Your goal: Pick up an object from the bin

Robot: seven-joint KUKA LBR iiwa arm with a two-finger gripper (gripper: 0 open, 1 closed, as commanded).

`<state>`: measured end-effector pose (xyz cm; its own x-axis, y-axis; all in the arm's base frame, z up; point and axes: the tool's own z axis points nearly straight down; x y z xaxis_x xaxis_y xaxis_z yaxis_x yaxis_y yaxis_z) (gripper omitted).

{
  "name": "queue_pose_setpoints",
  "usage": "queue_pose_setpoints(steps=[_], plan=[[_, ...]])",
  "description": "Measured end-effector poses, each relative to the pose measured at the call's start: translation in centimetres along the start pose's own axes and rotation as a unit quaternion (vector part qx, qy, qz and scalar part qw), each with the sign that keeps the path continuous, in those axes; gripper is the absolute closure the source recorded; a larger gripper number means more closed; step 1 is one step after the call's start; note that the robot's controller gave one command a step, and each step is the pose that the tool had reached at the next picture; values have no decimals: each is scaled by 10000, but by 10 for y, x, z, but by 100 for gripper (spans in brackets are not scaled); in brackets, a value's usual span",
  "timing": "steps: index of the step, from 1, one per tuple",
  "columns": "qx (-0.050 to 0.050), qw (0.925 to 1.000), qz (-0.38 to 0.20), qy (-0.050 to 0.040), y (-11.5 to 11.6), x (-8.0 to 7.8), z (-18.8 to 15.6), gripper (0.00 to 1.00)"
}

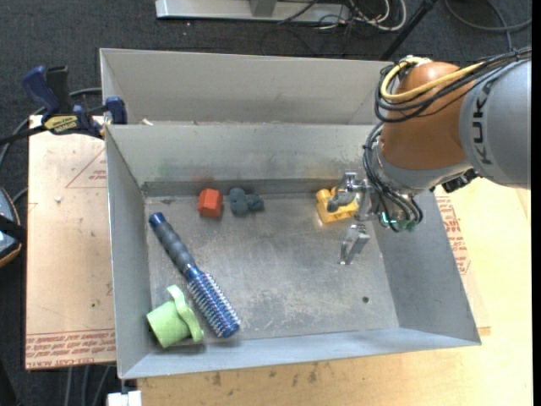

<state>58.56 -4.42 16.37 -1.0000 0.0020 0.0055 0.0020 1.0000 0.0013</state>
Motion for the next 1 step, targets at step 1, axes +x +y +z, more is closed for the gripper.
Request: queue_pose_setpoints(steps=[1], plan=[[6,9996,273,-56,-34,-68,42,0]])
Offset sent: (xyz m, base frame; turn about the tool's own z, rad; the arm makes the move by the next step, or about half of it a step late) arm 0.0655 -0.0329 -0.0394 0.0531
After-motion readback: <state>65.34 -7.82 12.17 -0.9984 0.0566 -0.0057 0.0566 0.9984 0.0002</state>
